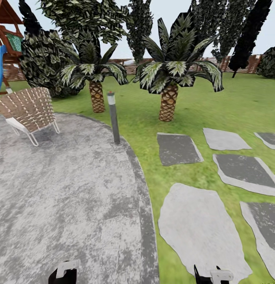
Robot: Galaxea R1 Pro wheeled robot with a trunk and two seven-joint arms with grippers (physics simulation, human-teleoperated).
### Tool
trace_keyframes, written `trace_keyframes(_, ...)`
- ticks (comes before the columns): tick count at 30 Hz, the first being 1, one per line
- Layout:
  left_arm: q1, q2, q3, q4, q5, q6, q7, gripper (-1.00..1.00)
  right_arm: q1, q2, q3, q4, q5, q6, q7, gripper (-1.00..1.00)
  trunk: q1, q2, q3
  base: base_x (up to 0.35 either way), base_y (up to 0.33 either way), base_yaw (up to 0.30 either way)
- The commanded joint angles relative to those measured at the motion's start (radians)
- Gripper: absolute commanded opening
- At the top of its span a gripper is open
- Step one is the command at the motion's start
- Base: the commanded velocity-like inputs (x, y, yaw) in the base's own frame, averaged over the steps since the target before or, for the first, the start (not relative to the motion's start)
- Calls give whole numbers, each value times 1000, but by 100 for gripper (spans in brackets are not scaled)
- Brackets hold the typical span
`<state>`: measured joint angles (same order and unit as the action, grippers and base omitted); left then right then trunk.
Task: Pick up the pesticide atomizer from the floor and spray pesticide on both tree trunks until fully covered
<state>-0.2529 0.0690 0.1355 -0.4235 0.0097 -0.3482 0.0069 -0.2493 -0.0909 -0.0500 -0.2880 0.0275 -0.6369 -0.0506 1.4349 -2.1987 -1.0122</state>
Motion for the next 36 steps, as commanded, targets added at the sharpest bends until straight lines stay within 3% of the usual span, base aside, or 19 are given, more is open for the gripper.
trace_keyframes(1,0,0,1,0,1,-3,1,-100,-1,0,-2,1,3,-3,-2,100,0,0,0,265,-169,-300)
trace_keyframes(15,0,0,1,0,2,-5,-1,-100,-1,0,-2,1,3,-3,-2,100,0,0,7,44,-26,-300)
trace_keyframes(28,0,0,1,0,3,-5,-1,-100,-1,0,-2,1,3,-3,-2,100,-50,91,54,0,0,-300)
trace_keyframes(36,0,0,1,0,3,-5,1,-100,-1,0,-2,1,3,-3,-2,100,-50,91,59,0,0,-300)
